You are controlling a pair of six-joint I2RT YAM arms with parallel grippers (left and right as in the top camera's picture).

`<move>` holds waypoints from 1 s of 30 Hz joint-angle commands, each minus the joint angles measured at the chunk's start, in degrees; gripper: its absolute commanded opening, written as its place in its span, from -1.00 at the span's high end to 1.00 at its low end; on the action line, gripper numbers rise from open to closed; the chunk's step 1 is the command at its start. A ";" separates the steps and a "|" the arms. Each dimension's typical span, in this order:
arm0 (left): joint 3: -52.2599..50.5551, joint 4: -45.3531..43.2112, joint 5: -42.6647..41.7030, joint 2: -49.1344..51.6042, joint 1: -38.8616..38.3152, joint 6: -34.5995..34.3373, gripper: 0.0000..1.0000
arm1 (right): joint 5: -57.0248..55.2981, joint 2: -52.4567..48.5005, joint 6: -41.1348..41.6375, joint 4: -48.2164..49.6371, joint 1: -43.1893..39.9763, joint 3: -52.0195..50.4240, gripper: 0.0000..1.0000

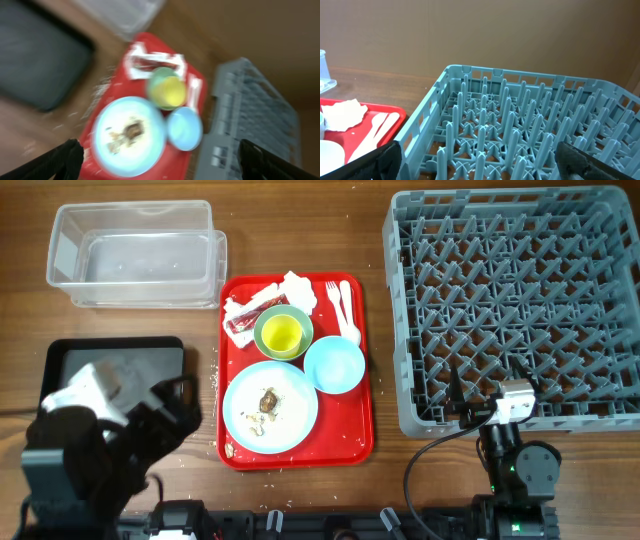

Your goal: Sort waste into correct bins and load items into the dishwasher rack

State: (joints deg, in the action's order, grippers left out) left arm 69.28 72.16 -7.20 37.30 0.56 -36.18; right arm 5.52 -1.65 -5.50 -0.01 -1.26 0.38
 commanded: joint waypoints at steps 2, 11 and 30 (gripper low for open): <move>7.48 5.29 13.14 -0.28 0.42 -5.03 -0.99 | -0.55 0.26 -0.50 0.24 0.33 -0.07 -1.00; 9.92 4.39 12.11 -0.48 0.42 -5.03 -0.99 | -0.55 0.26 -0.50 0.24 0.33 -0.09 -0.99; 9.92 -4.70 9.64 31.15 -0.87 11.78 -0.99 | -0.55 0.26 -0.50 0.24 0.33 -0.07 -0.99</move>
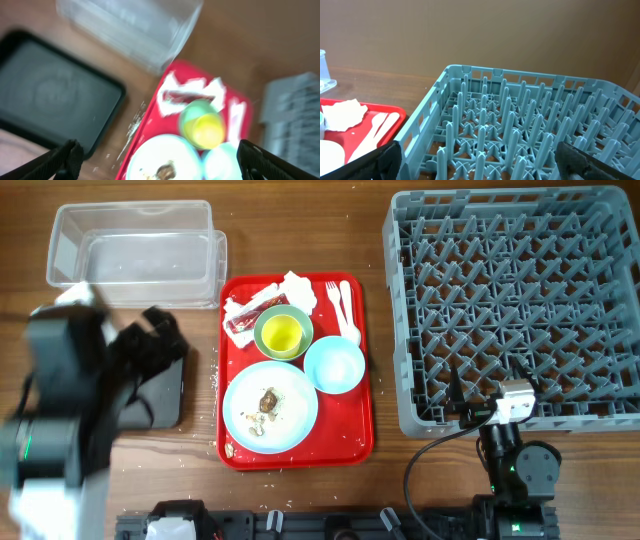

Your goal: Sort waste into correct bins and load items into the dishwasher rack

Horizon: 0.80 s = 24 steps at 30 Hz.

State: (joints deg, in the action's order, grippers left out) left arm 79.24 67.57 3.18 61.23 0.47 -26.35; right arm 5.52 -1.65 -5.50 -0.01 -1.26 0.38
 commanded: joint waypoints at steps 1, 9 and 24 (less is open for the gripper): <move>-0.04 -0.76 -0.72 9.11 -1.16 1.95 -0.99 | -0.55 0.26 -0.50 0.24 0.33 -0.07 -0.99; -0.04 -13.53 -6.08 13.79 -1.53 1.92 -1.00 | -0.55 0.26 -0.52 0.24 0.33 -0.09 -0.99; -0.26 -28.20 -12.33 33.51 -5.57 9.18 -0.64 | -0.55 0.26 -0.52 0.24 0.33 -0.07 -1.00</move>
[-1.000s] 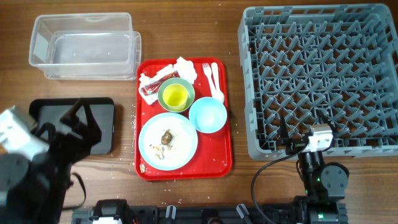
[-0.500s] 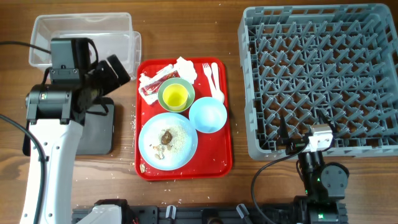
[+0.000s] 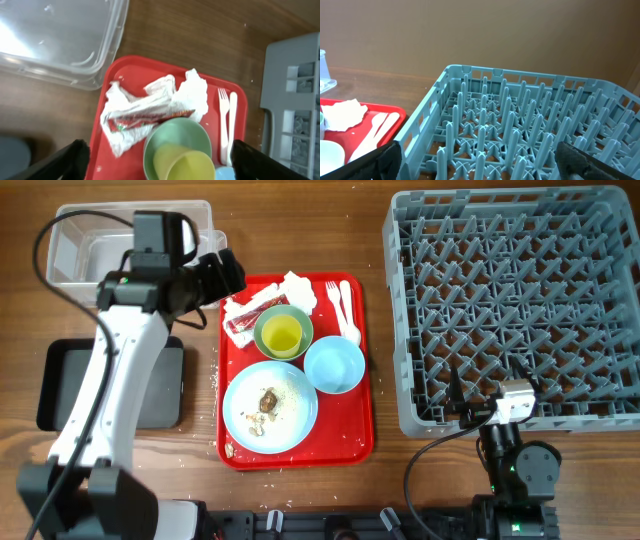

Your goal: Sort waste into correct bins and load items into the dishwasher rack

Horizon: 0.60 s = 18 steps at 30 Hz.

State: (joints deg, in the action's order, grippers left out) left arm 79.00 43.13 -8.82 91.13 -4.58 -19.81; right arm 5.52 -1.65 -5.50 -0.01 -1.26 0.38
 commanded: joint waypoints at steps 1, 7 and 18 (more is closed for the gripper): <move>-0.02 -4.74 -0.35 4.76 -0.52 2.19 -0.64 | -0.55 0.26 -0.50 0.24 0.33 -0.07 -0.99; -0.02 -6.71 -0.35 11.54 -1.22 -0.22 -0.46 | -0.55 0.26 -0.50 0.24 0.33 -0.09 -0.99; -0.02 -10.05 -0.74 18.10 -4.17 13.03 -0.32 | -0.55 0.26 -0.50 0.24 0.33 -0.07 -1.00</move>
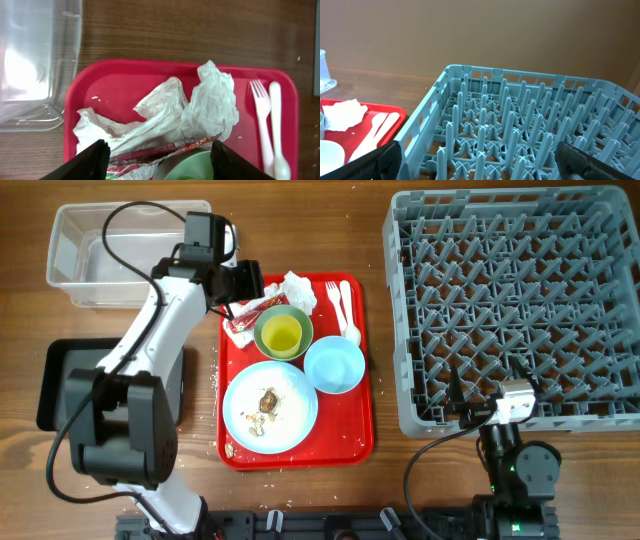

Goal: Sort waste into correct bins and load items into the dishwasher rack
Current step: 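Grasp the red-and-white wrapper with tissue using the left gripper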

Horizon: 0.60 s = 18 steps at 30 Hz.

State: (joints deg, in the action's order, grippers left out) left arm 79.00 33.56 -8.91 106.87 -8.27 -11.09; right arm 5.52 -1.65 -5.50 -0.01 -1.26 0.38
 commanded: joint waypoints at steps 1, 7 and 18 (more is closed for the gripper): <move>-0.04 -0.59 -0.68 2.73 -0.48 4.28 -0.33 | -0.55 0.26 -0.50 0.24 0.33 -0.07 -0.99; -0.02 -0.09 -0.72 5.68 -0.48 4.70 -0.29 | -0.55 0.26 -0.50 0.24 0.33 -0.07 -0.99; -0.04 4.44 -2.19 6.40 -0.52 8.28 -0.26 | -0.55 0.26 -0.52 0.24 0.33 -0.07 -0.99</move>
State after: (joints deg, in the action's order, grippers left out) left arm 79.00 37.34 -9.98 112.31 -8.62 -4.78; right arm 5.52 -1.65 -5.50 -0.01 -1.26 0.38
